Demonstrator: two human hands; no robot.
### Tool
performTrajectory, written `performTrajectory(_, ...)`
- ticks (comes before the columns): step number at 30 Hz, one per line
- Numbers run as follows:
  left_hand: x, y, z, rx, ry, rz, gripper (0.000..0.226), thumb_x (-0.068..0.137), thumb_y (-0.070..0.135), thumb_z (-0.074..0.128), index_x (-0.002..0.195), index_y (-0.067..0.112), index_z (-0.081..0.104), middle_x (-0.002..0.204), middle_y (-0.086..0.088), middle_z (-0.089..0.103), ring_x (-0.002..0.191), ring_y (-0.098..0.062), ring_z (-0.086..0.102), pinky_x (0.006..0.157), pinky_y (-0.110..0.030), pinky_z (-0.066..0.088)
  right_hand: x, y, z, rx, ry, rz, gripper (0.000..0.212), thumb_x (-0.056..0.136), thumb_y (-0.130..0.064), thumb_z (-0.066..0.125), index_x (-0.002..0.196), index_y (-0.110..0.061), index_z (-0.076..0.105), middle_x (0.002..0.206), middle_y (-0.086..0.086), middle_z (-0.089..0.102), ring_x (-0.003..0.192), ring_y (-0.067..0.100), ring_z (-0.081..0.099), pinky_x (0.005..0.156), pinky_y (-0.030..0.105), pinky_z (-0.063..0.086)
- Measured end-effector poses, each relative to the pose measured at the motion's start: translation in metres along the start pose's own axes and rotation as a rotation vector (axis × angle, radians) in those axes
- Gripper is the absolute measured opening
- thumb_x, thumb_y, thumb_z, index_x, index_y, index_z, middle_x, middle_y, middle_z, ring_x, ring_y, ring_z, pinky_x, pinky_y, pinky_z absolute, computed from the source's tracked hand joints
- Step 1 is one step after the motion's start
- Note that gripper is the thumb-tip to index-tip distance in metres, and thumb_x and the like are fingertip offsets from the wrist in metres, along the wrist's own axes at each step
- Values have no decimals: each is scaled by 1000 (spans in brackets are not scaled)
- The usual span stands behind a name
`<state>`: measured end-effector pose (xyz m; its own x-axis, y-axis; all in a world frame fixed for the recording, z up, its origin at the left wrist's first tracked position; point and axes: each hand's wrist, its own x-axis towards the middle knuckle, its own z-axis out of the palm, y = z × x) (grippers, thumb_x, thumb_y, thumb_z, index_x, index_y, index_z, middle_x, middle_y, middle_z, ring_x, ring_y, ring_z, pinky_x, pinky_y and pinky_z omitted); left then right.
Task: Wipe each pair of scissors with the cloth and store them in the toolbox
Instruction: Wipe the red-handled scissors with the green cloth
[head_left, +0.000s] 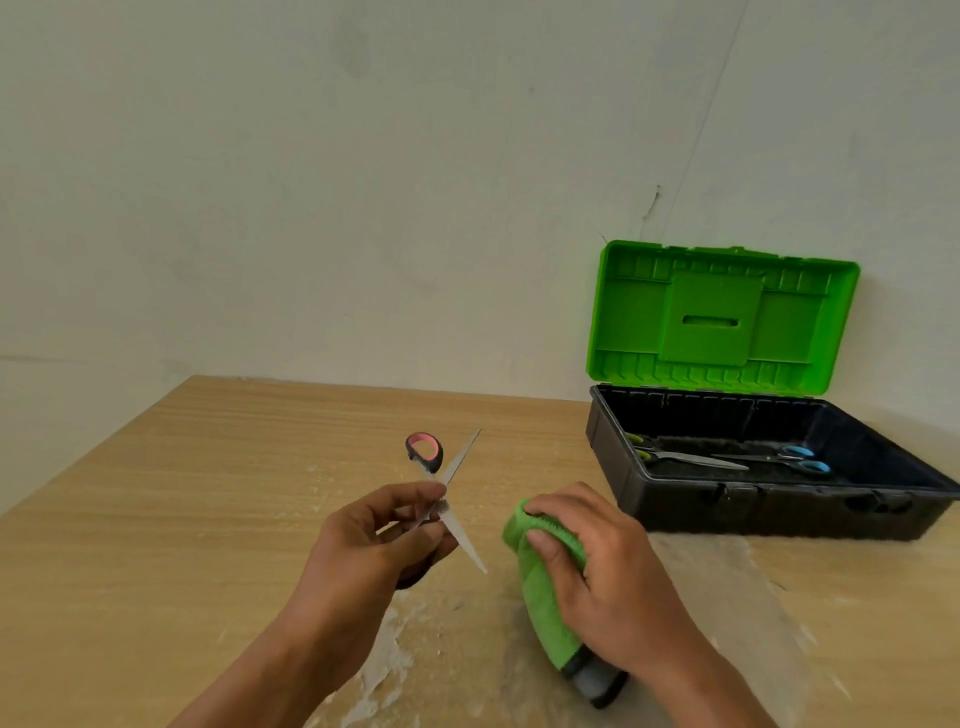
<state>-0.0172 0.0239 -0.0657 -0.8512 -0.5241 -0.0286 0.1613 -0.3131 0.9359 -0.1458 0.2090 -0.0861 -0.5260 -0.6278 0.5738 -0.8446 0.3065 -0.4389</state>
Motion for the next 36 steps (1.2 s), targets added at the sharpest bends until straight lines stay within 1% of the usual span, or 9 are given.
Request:
performTrajectory(4, -2, 2, 0, -101, -120, -59, 32, 76, -11, 69, 108, -9, 70, 107, -34, 68, 89, -36, 72, 81, -37, 62, 0, 5, 3, 55, 26, 81, 19, 98, -25, 64, 117, -23, 69, 107, -18, 62, 103, 1, 61, 88, 21, 52)
performTrajectory(8, -1, 3, -8, -214, -348, -59, 66, 56, 12, 80, 118, -9, 66, 125, -36, 60, 114, -46, 62, 101, -54, 50, 1, 5, 1, 100, 59, 129, 18, 96, -21, 68, 114, -22, 72, 104, -18, 65, 101, 1, 63, 86, 16, 50)
performTrajectory(10, -3, 1, -9, -167, -423, -19, 70, 59, 4, 76, 126, -8, 61, 130, -31, 59, 121, -44, 58, 104, -53, 47, 2, 4, -1, 133, 105, 157, 17, 95, -19, 70, 111, -21, 73, 103, -17, 66, 100, 0, 63, 85, 12, 49)
performTrajectory(13, -7, 0, -4, 181, -268, 60, 57, 75, -21, 66, 125, 6, 64, 117, -20, 70, 113, -28, 68, 98, -37, 54, 4, 4, -3, 176, 154, 195, 17, 93, -17, 71, 109, -21, 74, 103, -17, 68, 102, -3, 64, 86, 7, 47)
performTrajectory(18, -7, 4, 0, 396, 0, 198, 24, 84, 0, 71, 102, 16, 76, 96, -2, 79, 83, -15, 76, 78, -22, 59, 4, 6, -5, 237, 171, 264, 17, 93, -17, 71, 109, -24, 73, 105, -17, 70, 102, -6, 63, 84, 4, 46)
performTrajectory(23, -6, 8, 2, 444, 119, 264, 7, 89, 13, 67, 90, 14, 73, 62, 8, 70, 57, 2, 63, 59, -14, 51, 6, 9, -6, 365, 198, 378, 15, 93, -22, 71, 106, -28, 75, 102, -15, 74, 98, -1, 68, 83, 22, 55)
performTrajectory(30, -1, 8, -3, 473, 116, 173, 17, 94, 26, 60, 91, 13, 71, 76, 3, 73, 78, -8, 69, 78, -30, 55, 6, 5, -9, 682, 185, 525, 13, 93, -19, 71, 101, -26, 78, 99, -2, 79, 96, 19, 74, 85, 41, 61)
performTrajectory(32, -2, 8, -3, 393, 95, 82, 24, 95, 27, 58, 89, 5, 66, 68, -2, 71, 74, -22, 72, 76, -38, 59, 5, 4, -9, 666, 174, 507, 12, 92, -19, 73, 101, -26, 78, 98, -3, 78, 95, 18, 74, 82, 39, 60)
performTrajectory(36, -2, 7, -2, 332, 42, -137, 28, 101, 26, 51, 93, 1, 60, 62, -8, 63, 60, -23, 65, 68, -44, 59, 4, 0, -8, 513, 139, 418, 12, 89, -23, 76, 99, -30, 77, 97, -12, 77, 91, 7, 71, 73, 23, 57)
